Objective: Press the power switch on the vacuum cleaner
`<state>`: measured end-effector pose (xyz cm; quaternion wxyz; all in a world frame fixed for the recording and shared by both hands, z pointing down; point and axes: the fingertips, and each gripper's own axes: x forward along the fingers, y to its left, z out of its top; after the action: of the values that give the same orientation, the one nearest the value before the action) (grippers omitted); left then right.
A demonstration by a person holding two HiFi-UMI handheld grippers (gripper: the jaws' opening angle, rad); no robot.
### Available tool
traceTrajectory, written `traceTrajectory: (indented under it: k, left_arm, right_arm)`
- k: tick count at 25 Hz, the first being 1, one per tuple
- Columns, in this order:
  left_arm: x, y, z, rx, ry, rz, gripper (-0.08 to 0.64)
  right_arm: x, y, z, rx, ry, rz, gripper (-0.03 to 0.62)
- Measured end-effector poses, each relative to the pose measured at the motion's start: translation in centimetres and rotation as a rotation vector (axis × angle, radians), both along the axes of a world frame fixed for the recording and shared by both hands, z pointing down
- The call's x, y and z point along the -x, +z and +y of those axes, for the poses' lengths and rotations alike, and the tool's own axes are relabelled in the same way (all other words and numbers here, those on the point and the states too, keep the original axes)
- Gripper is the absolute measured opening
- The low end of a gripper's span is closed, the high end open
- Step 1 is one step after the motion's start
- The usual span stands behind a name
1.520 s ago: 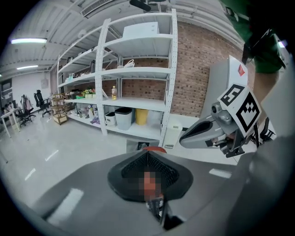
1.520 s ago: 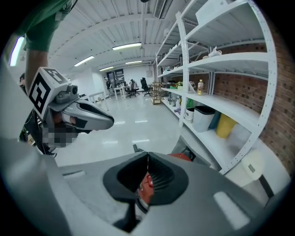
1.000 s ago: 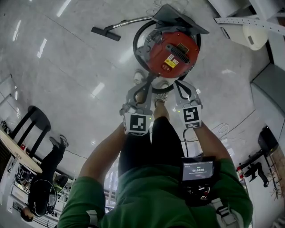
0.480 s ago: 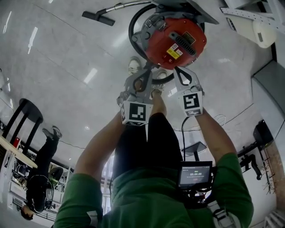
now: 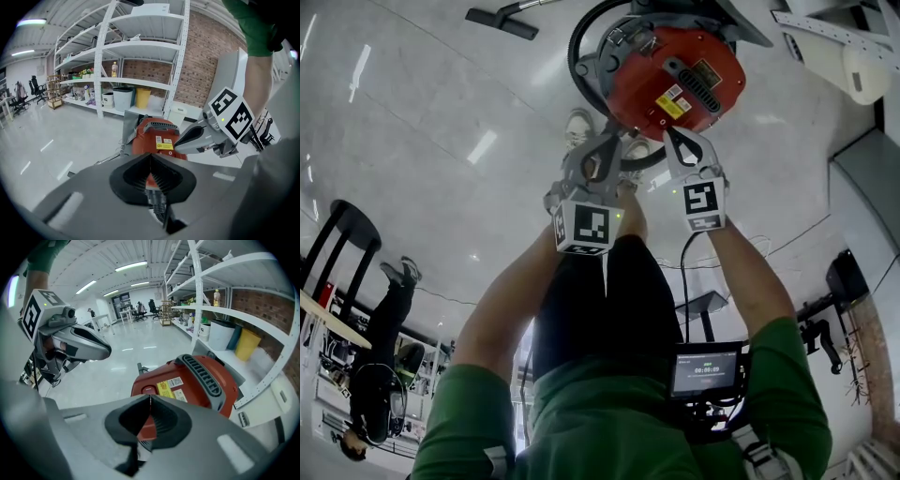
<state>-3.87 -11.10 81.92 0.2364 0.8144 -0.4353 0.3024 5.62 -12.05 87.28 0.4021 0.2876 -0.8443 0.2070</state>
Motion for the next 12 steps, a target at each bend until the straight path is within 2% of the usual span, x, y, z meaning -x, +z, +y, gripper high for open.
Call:
traceTrajectory:
  k: [12]
  left_arm:
    - [0.3, 0.3, 0.0, 0.015, 0.004, 0.004, 0.008]
  right_arm:
    - [0.3, 1.1, 0.0, 0.034, 0.004, 0.029, 0.008]
